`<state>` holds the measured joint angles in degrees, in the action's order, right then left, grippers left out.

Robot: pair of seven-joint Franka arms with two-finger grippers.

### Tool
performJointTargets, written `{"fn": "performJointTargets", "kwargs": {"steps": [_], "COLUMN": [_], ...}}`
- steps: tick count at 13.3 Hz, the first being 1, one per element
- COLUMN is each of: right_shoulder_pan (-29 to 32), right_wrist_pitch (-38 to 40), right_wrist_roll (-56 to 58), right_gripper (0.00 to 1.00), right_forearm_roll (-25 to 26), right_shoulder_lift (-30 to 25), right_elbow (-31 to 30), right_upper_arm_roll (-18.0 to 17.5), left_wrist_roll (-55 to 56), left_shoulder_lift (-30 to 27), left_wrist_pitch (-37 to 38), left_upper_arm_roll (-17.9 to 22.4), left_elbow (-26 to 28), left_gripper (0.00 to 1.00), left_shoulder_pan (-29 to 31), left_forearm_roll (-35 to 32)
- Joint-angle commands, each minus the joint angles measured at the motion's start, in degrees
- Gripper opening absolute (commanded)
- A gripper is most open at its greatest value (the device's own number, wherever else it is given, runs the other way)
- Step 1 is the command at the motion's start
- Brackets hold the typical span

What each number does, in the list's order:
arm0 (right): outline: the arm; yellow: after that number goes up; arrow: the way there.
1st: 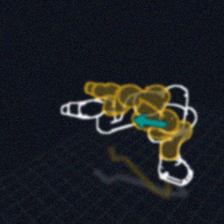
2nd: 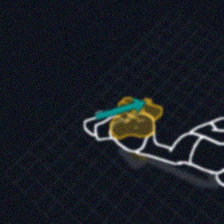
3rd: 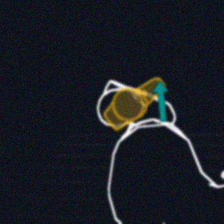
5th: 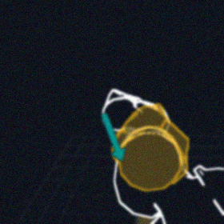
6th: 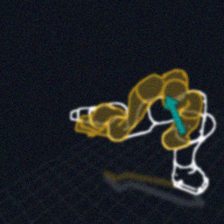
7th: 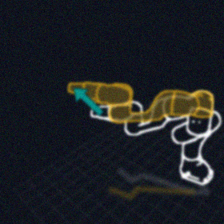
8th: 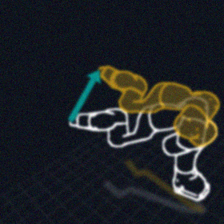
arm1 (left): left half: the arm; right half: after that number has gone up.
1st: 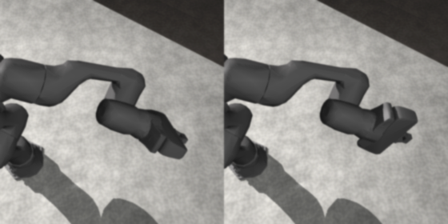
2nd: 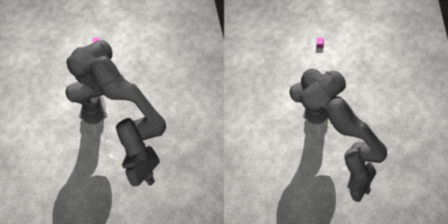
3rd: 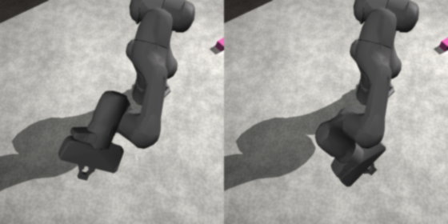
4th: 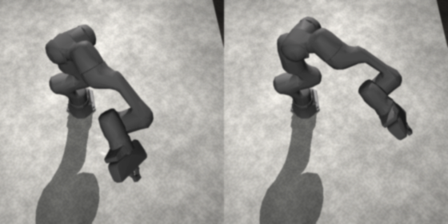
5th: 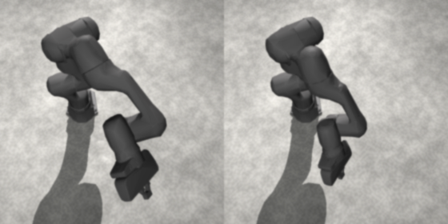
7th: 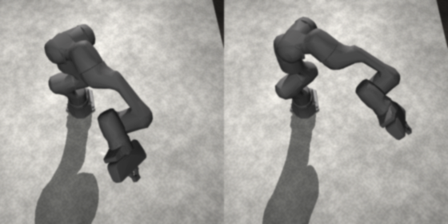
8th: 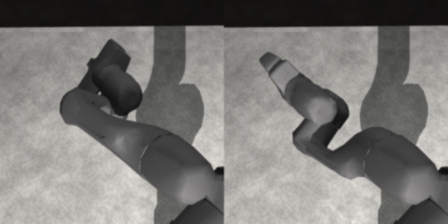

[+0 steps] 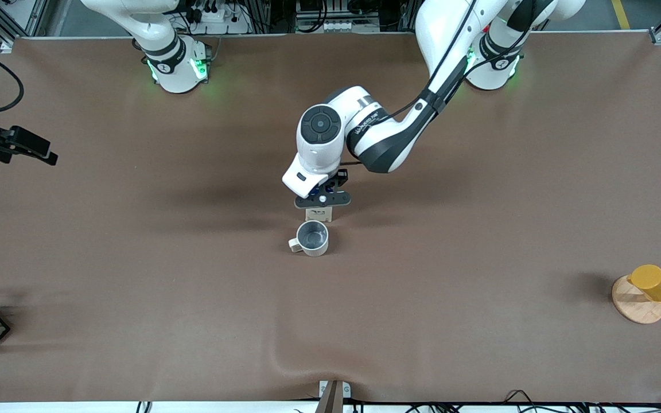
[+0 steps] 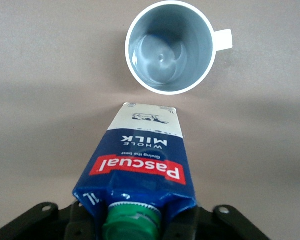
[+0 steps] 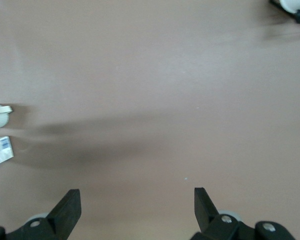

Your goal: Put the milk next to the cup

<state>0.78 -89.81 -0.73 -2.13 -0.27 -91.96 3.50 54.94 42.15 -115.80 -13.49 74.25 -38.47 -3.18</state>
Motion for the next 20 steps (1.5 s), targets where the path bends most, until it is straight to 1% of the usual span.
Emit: {"fn": "performJointTargets", "kwargs": {"steps": [1, 4, 6, 8, 12, 13, 14, 16, 18, 20], "right_shoulder_pan": [0.1, 0.1, 0.1, 0.1, 0.2, 0.2, 0.2, 0.2, 0.2, 0.2], "right_wrist_pitch": [0.4, 0.5, 0.5, 0.5, 0.5, 0.5, 0.5, 0.5, 0.5, 0.5], "right_wrist_roll": [0.4, 0.4, 0.4, 0.4, 0.4, 0.4, 0.4, 0.4, 0.4, 0.4], "right_gripper": [1.00, 1.00, 1.00, 1.00, 1.00, 1.00, 1.00, 1.00, 1.00, 1.00], "right_forearm_roll": [1.8, 1.8, 1.7, 1.7, 1.7, 1.7, 1.7, 1.7, 1.7, 1.7], "right_shoulder_lift": [-1.3, -1.3, -1.2, -1.1, -1.0, -1.1, -1.0, -1.1, -1.1, -1.1], "right_elbow": [-0.1, -0.1, -0.1, -0.1, -0.2, -0.2, -0.2, -0.2, -0.2, -0.2], "right_upper_arm_roll": [-0.1, -0.1, -0.1, -0.1, -0.1, -0.1, -0.1, -0.1, -0.1, -0.1], "left_wrist_roll": [-0.7, -0.5, -0.5, -0.6, -1.2, -1.6, -3.4, -11.4, -18.3, -23.3], "left_shoulder_lift": [0.0, -3.8, -7.2, -10.6, -16.0, -17.5, -18.7, -21.1, -24.1, -28.5], "left_wrist_pitch": [-0.7, 0.4, 3.2, 6.5, 10.2, 10.6, 12.6, 17.8, 20.1, 22.8], "left_upper_arm_roll": [0.6, 0.4, 0.5, 0.6, 0.7, 0.7, 0.7, 0.5, 0.0, 0.0], "left_elbow": [-1.0, -1.0, -1.0, -1.0, -1.0, -0.7, -0.2, -0.1, 0.7, 4.0], "left_gripper": [1.00, 1.00, 1.00, 1.00, 1.00, 1.00, 1.00, 1.00, 1.00, 1.00], "left_shoulder_pan": [-0.8, -0.4, 0.2, 2.7, 11.6, 14.4, 17.6, 24.9, 31.1, 33.9], "left_forearm_roll": [-1.2, -0.8, -0.5, -0.5, -1.5, -1.7, -1.7, -1.7, -0.8, -0.3]}}
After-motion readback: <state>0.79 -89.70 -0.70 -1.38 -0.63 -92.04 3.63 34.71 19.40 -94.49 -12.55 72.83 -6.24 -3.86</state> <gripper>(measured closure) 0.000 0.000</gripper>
